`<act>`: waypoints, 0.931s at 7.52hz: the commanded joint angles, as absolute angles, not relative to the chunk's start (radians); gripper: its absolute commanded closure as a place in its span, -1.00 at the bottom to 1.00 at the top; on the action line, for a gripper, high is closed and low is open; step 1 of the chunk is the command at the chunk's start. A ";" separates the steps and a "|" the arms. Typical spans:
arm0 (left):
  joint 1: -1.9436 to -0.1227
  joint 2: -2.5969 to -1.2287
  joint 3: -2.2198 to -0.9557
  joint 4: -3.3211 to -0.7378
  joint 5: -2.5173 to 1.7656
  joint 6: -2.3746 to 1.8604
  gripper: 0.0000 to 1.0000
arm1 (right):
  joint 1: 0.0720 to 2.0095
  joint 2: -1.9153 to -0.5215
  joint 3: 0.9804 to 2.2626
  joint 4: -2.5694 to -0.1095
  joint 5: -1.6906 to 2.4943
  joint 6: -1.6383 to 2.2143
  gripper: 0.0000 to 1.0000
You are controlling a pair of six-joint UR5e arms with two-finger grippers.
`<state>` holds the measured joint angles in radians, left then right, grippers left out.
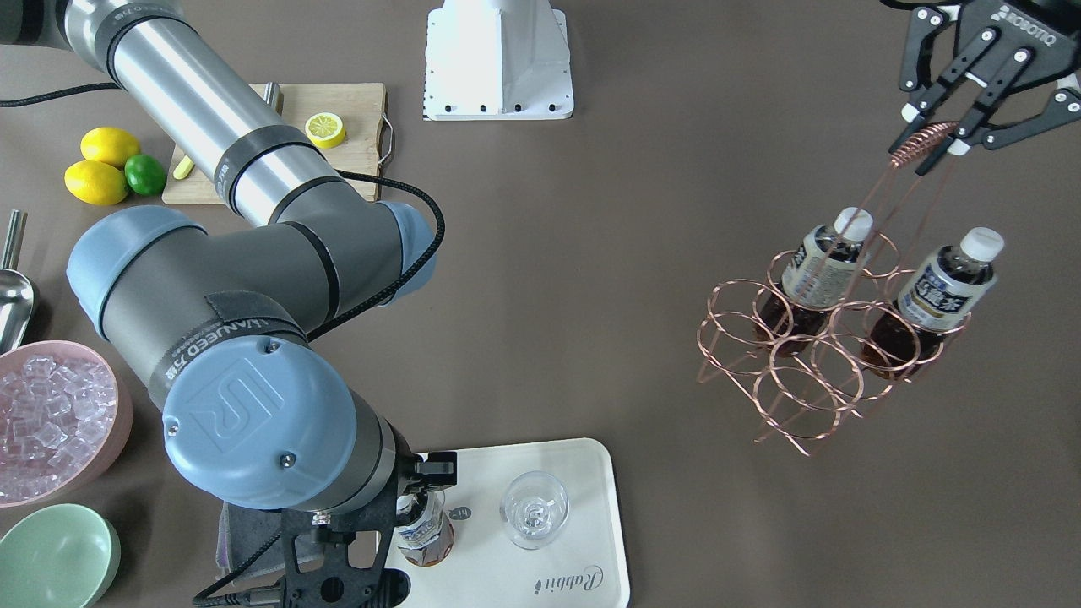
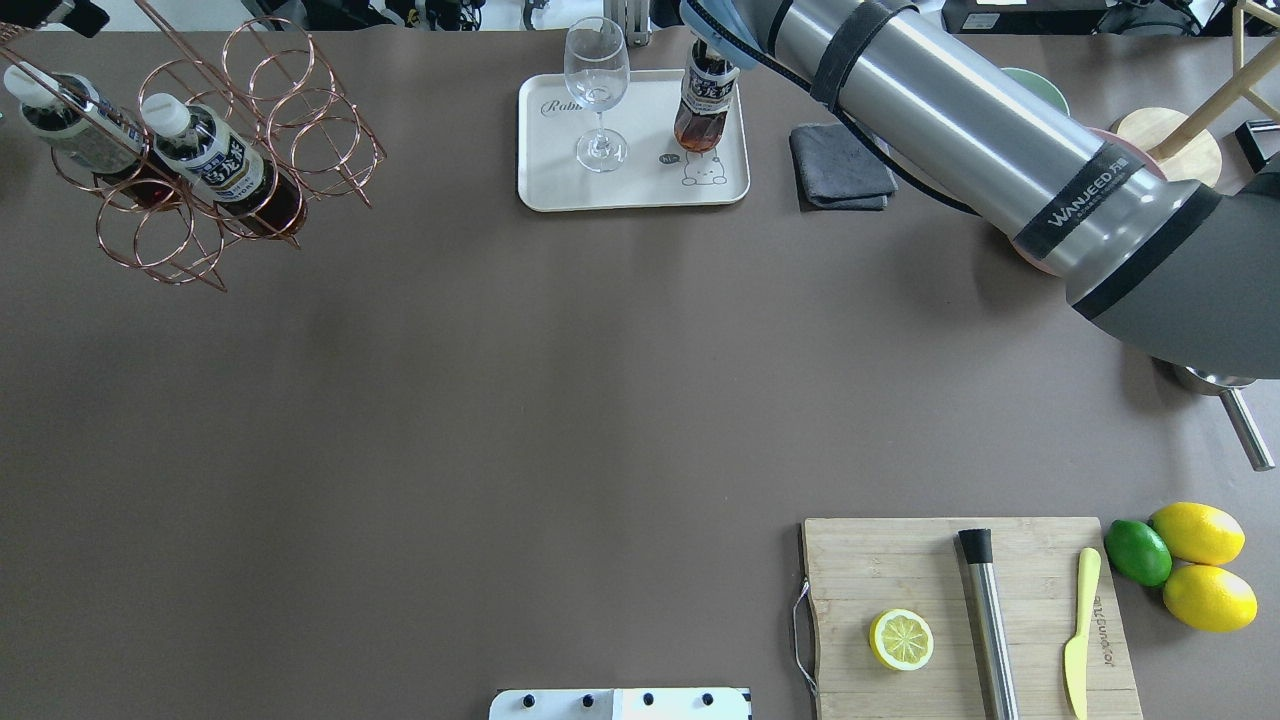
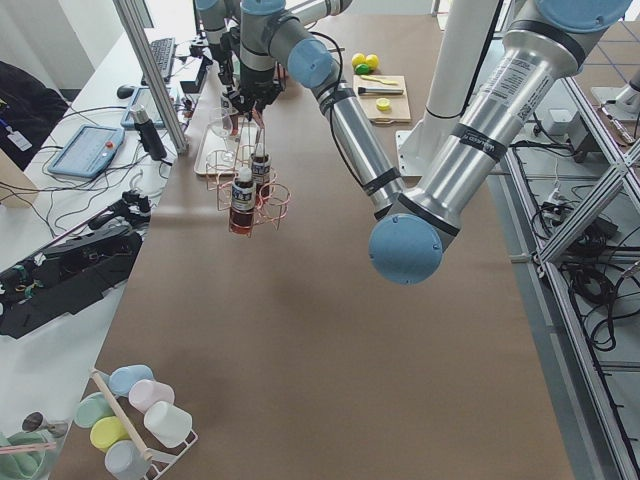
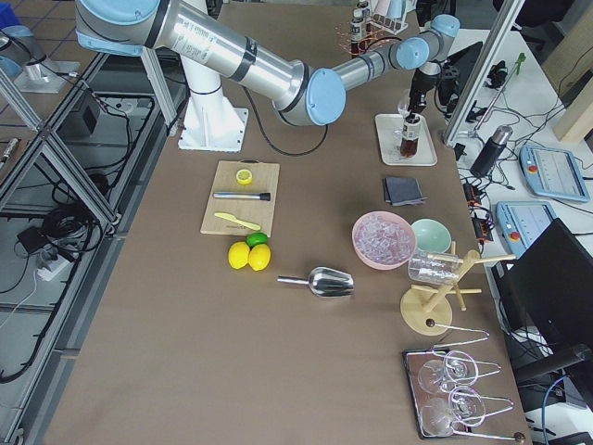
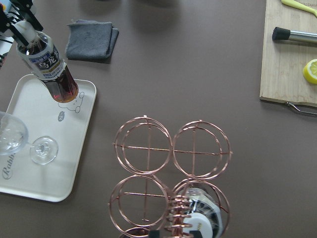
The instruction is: Take tea from basket to plate
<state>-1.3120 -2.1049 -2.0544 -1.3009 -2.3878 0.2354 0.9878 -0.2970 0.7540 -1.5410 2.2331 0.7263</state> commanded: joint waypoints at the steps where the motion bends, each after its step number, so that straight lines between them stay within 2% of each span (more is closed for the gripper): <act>1: -1.360 -2.108 -1.924 -1.305 -2.378 0.318 1.00 | 0.985 -0.295 0.752 -1.542 2.232 0.678 1.00; 2: -1.382 -2.108 -1.907 -1.305 -2.375 0.398 1.00 | 0.983 -0.295 0.753 -1.542 2.236 0.680 0.08; 3: -1.382 -2.117 -1.908 -1.305 -2.332 0.443 1.00 | 0.980 -0.290 0.755 -1.542 2.237 0.680 0.05; 6: -1.373 -2.137 -1.872 -1.310 -2.252 0.651 1.00 | 0.992 -0.282 0.770 -1.563 2.244 0.634 -0.43; 7: -1.377 -2.138 -1.837 -1.325 -2.244 0.758 1.00 | 0.999 -0.304 0.857 -1.648 2.247 0.617 -0.47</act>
<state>-1.3743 -2.1324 -1.8832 -1.3094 -2.2684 0.5937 0.9866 -0.2845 0.7659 -1.5578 2.2414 0.6465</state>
